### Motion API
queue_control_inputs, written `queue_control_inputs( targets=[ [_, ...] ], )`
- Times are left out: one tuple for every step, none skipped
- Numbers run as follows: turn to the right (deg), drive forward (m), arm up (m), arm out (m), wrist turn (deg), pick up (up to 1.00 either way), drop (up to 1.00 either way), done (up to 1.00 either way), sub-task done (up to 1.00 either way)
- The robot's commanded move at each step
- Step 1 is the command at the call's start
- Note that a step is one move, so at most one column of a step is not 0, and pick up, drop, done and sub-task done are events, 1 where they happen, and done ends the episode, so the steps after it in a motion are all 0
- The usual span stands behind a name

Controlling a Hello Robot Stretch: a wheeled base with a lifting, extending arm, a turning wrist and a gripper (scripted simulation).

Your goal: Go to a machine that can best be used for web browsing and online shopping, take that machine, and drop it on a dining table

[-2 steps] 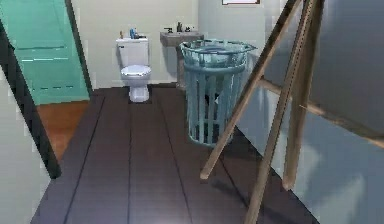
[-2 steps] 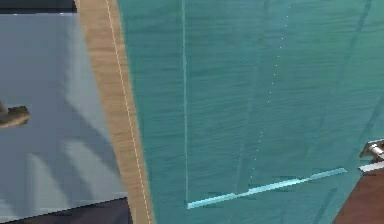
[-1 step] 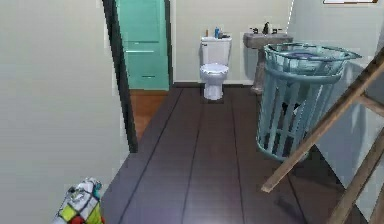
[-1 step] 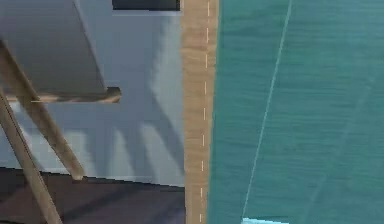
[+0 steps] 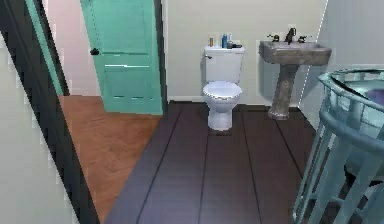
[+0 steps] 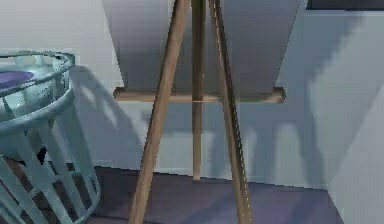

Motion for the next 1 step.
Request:
queue_control_inputs(
  targets=[
    [0.0,0.95,0.0,0.0,0.0,0.0,0.0,0.0,0.0]
  ],
)
